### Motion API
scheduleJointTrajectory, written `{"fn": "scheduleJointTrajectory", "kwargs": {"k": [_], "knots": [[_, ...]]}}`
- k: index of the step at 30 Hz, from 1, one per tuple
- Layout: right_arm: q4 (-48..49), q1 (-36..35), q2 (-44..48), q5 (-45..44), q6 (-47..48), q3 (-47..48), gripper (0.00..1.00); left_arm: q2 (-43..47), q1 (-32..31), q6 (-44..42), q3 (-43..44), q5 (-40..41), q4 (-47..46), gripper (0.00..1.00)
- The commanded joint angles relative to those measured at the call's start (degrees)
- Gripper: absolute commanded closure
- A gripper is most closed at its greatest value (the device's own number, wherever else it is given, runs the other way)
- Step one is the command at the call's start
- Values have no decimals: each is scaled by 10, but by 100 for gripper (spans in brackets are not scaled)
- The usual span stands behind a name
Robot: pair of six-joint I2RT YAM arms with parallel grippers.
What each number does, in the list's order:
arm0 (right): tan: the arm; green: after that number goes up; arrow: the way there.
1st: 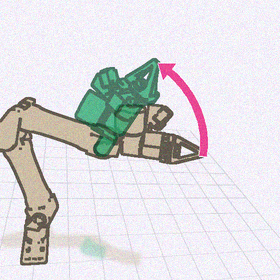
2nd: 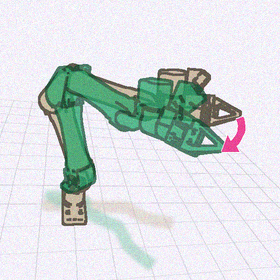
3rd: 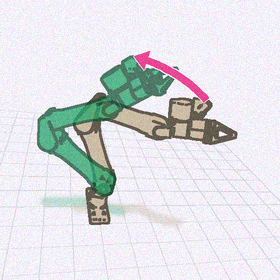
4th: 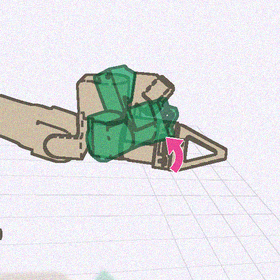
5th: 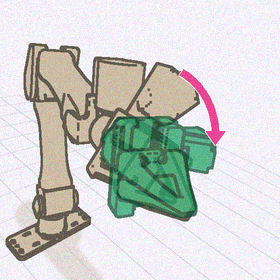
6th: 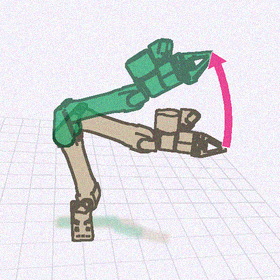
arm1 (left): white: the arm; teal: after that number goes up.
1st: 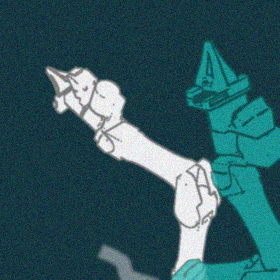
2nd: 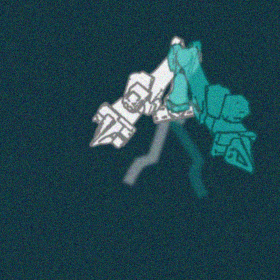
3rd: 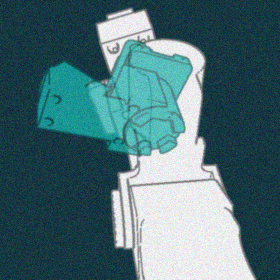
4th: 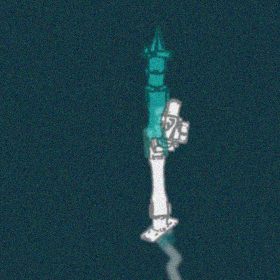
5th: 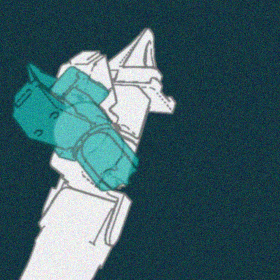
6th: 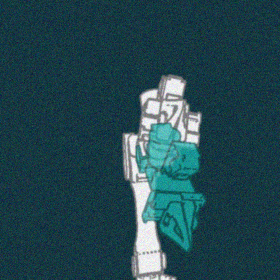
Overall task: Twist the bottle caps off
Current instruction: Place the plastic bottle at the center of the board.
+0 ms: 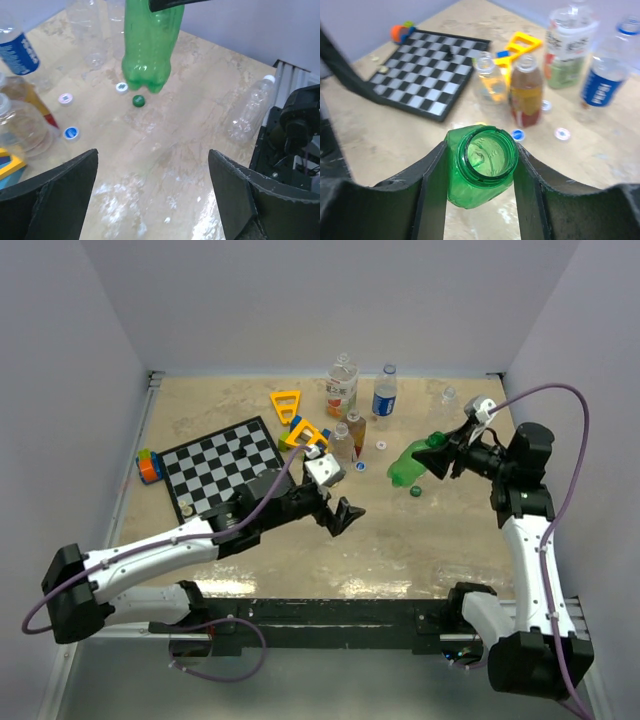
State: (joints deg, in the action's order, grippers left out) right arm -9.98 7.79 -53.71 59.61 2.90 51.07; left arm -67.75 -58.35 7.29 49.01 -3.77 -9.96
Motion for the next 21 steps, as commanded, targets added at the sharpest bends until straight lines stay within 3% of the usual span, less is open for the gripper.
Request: {"fn": "scheduleJointTrajectory", "kwargs": {"k": [1,7,13,21], "knots": [[-23,6,-7,-133,77,52,91,86,3,-39,-8,65,124,2],[93,-26,-32,-261,119,21,89,201,2,-89,-73,116,194,0],[203,-106,-135,-326,113,3,88,278,3,-81,-148,155,191,0],[267,-121,-249,-417,139,15,85,272,5,-85,-144,151,194,0]]}}
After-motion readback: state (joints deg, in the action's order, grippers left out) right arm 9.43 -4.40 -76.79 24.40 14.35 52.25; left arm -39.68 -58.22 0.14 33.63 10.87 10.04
